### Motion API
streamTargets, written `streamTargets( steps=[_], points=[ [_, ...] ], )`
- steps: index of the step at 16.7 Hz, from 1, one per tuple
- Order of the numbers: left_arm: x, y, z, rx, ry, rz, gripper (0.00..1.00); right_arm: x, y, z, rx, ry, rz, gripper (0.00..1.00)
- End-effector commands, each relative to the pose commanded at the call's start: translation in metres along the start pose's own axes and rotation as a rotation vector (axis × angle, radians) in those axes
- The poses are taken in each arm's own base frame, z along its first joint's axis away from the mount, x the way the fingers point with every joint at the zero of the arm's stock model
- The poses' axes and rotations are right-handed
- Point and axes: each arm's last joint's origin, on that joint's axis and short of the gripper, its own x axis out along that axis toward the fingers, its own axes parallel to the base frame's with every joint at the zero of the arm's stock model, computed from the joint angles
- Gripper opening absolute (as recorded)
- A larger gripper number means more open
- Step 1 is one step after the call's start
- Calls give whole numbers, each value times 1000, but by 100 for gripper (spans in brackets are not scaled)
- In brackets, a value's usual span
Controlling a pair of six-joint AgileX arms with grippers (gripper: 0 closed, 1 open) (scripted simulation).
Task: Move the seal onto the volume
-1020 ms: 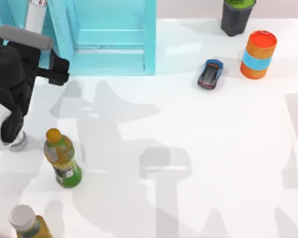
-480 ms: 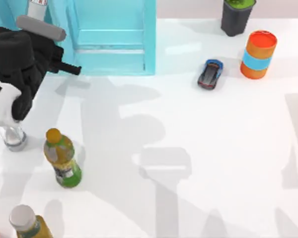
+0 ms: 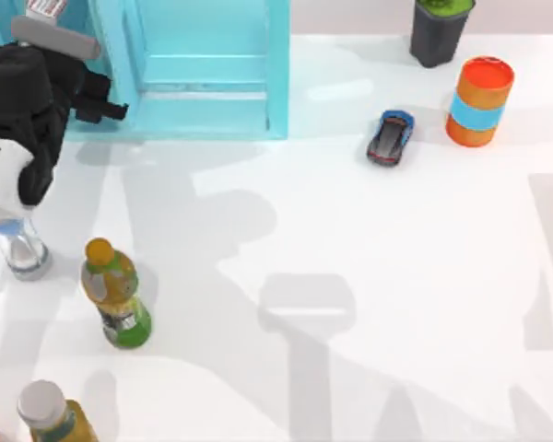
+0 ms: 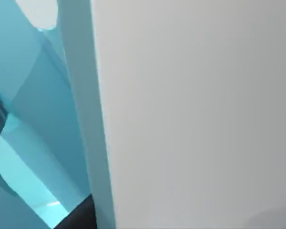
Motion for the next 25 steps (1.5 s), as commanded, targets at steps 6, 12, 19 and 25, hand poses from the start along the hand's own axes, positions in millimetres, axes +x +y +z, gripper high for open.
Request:
streamTargets(
  steps=[6, 12, 19, 25],
  points=[
    [0, 0, 0, 0, 0, 0, 40, 0, 0, 0, 0, 0, 0, 100],
    [0, 0, 0, 0, 0, 0, 0, 0, 0, 0, 0, 0, 0, 100],
    [0, 0, 0, 0, 0, 0, 0, 0, 0, 0, 0, 0, 0, 100],
    [-19, 11, 28, -26, -39, 5, 0, 0, 0, 0, 0, 0, 0, 100]
  ],
)
